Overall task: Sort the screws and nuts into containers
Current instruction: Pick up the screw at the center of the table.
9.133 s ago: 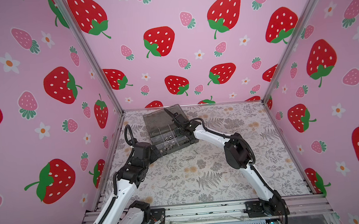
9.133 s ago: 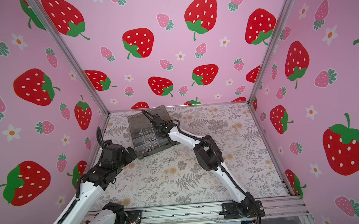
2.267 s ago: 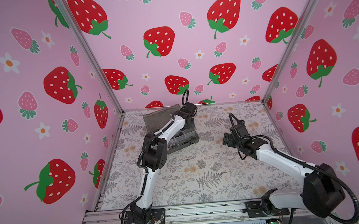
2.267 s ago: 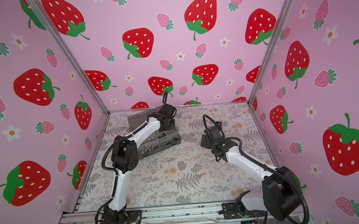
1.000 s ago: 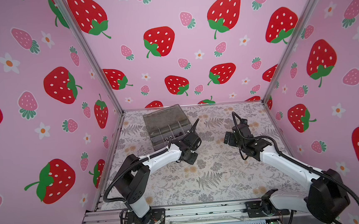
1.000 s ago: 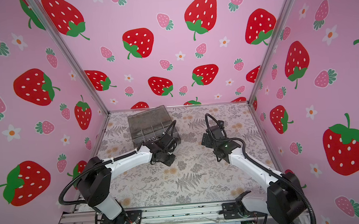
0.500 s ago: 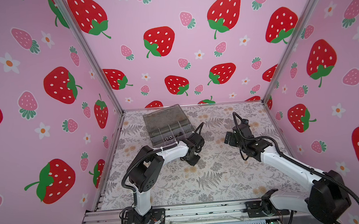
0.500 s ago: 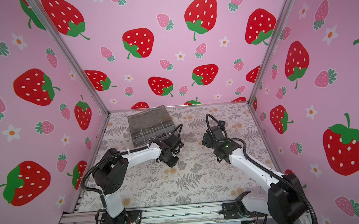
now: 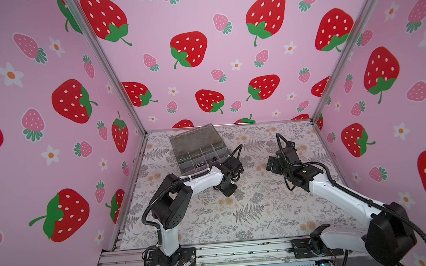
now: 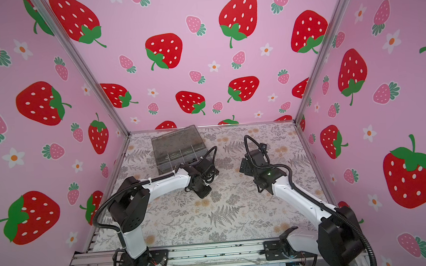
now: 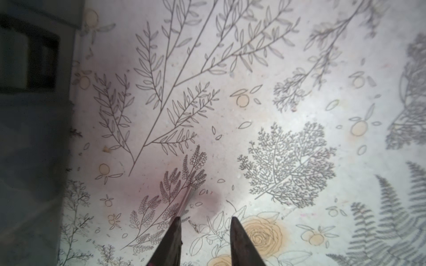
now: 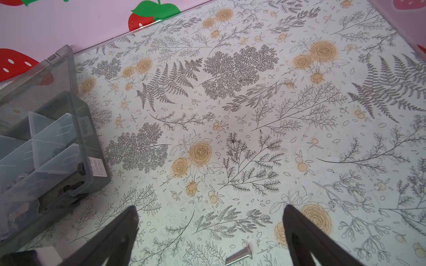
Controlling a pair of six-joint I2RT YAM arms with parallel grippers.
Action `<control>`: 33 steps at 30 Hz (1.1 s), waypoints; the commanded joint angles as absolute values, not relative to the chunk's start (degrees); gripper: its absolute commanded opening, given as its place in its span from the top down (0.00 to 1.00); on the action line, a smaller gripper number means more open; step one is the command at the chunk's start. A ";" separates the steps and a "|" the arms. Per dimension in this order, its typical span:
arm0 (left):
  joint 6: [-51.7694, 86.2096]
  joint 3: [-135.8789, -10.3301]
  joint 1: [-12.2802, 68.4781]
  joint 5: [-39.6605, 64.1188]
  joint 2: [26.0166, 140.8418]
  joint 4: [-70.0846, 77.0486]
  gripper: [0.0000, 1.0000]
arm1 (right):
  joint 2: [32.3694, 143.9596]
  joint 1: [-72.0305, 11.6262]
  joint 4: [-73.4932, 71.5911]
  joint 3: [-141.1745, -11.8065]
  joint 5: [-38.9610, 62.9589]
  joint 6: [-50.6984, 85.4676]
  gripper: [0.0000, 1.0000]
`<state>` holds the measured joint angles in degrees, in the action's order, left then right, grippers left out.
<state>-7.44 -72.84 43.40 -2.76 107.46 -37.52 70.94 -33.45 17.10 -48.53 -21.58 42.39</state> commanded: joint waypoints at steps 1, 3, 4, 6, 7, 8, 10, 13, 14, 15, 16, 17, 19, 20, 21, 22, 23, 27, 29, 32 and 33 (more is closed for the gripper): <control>-11.23 -75.31 43.33 -3.64 106.99 -38.48 0.63 | 70.58 -33.07 18.00 -48.08 -22.19 43.43 0.00; -12.23 -75.80 43.22 -3.82 107.88 -38.65 0.64 | 70.40 -33.05 18.15 -48.02 -22.32 43.50 0.00; -12.61 -76.09 42.95 -3.59 108.30 -38.89 0.66 | 70.24 -33.05 18.24 -47.99 -22.32 43.58 0.00; -13.26 -76.91 42.51 -3.25 109.36 -39.40 0.69 | 69.94 -33.05 18.37 -47.99 -22.49 43.59 0.00; -13.50 -77.24 42.32 -3.25 109.74 -39.71 0.69 | 69.83 -33.05 18.45 -47.87 -22.58 43.68 0.00; -13.83 -77.56 42.21 -3.39 110.18 -40.03 0.69 | 69.72 -33.05 18.46 -47.85 -22.62 43.68 0.00; -14.01 -78.09 42.19 -3.78 110.94 -40.21 0.70 | 69.71 -33.05 18.53 -47.82 -22.65 43.68 0.00; -13.96 -78.56 42.02 -3.64 111.61 -40.22 0.69 | 69.91 -33.05 18.63 -47.90 -22.74 43.81 0.00; -13.97 -78.53 42.04 -3.63 111.81 -40.21 0.69 | 69.98 -33.05 18.63 -47.95 -22.76 43.93 0.00; -13.90 -78.44 41.97 -3.64 111.96 -40.22 0.69 | 70.03 -33.05 18.64 -47.99 -22.72 44.02 0.00; -13.98 -78.49 41.93 -3.65 112.11 -40.37 0.69 | 70.09 -33.05 18.63 -47.99 -22.68 43.99 0.00; -13.97 -78.49 41.91 -3.69 112.27 -40.50 0.68 | 70.13 -33.05 18.63 -47.99 -22.65 44.01 0.00; -14.05 -78.31 41.84 -3.69 112.43 -40.77 0.67 | 70.12 -33.05 18.67 -47.99 -22.76 44.00 0.00; -14.04 -78.12 41.84 -3.69 112.41 -40.72 0.66 | 70.18 -33.05 18.67 -47.99 -22.83 43.95 0.00; -14.06 -78.06 41.83 -3.69 112.54 -40.76 0.66 | 70.22 -33.09 18.72 -47.94 -22.91 43.93 0.00; -13.98 -77.97 41.68 -3.87 112.65 -40.76 0.66 | 70.22 -33.05 18.72 -47.99 -23.00 44.02 0.00; -13.97 -77.95 41.60 -3.98 112.90 -40.76 0.66 | 70.31 -33.05 18.72 -48.07 -23.11 44.07 0.00; -13.62 -78.47 41.48 -4.70 114.03 -41.32 0.66 | 70.46 -33.05 18.72 -48.08 -23.31 44.33 0.00; -13.35 -78.62 41.48 -4.49 114.26 -41.66 0.66 | 70.47 -33.07 18.68 -48.24 -23.47 44.36 0.00; -12.92 -78.10 41.31 -4.39 113.95 -41.76 0.67 | 70.48 -33.05 20.42 -48.59 -24.05 44.78 0.00; -12.68 -77.95 41.15 -4.19 113.84 -41.90 0.67 | 70.36 -33.05 20.56 -48.60 -24.15 44.89 0.00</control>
